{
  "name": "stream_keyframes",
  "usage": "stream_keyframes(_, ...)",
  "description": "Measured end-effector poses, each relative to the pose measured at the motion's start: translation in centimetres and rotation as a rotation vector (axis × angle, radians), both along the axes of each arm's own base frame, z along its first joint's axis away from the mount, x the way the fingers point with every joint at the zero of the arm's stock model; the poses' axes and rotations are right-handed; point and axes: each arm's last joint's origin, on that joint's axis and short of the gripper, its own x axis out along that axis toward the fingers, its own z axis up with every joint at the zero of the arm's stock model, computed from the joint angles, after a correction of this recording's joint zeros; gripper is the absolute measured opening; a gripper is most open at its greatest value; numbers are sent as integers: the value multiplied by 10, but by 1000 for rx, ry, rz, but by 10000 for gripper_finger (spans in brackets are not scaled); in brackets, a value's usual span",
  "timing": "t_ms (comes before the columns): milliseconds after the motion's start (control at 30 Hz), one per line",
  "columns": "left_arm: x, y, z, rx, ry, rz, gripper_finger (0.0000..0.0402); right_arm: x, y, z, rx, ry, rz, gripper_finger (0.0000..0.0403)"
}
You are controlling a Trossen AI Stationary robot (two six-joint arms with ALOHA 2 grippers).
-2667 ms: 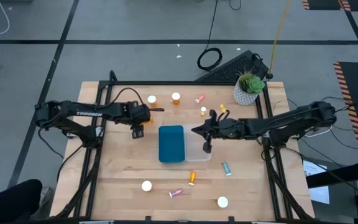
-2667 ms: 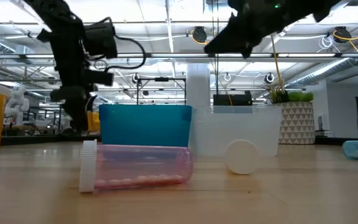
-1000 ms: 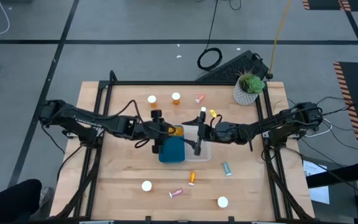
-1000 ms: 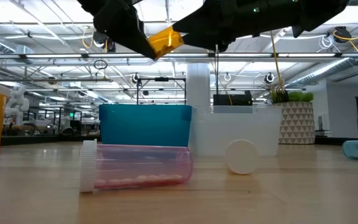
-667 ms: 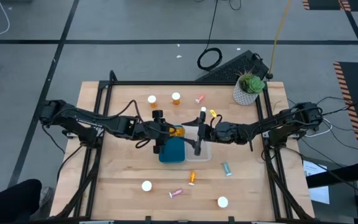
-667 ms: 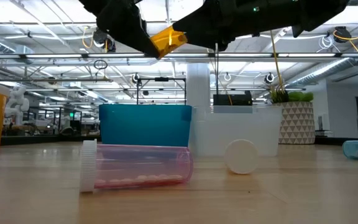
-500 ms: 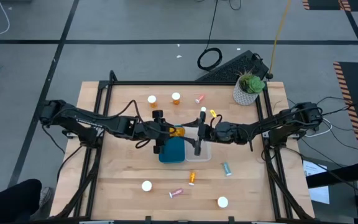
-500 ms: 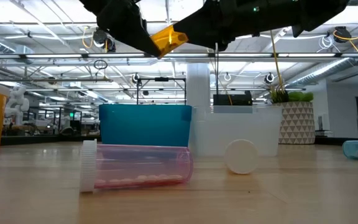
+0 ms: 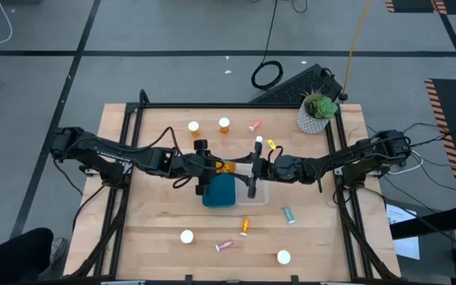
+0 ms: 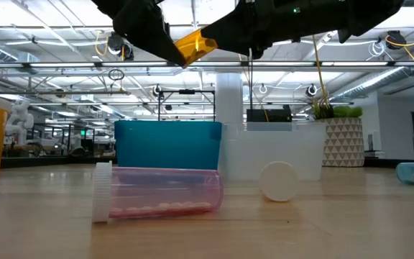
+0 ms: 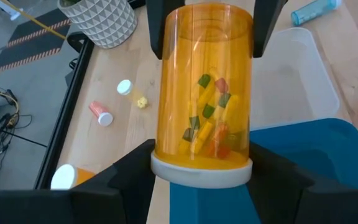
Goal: Pick and place medicine bottles into bin by pill shape (circle, oval)
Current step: Put the large orange pill bottle into the blue transparent bin
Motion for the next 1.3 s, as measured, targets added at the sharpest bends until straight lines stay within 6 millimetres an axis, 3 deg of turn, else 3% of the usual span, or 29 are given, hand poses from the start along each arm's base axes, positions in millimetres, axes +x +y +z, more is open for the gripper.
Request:
stream_keyframes(167,2,0,2,-1,-26,0,251,0,0,0,-1,1,-2,186)
stream_keyframes(467,1,-10,6,8,-56,-34,346,0,0,0,5,-1,-3,185)
stream_keyframes(633,-7,-14,17,19,-98,-28,382,0,0,0,6,-1,-2,183)
stream_keyframes(933,-31,-14,43,-61,-175,5,371,-8,0,9,11,-30,2,185)
stream_keyframes(1300,-32,-9,49,-91,-222,24,347,-64,-7,22,56,-170,29,186)
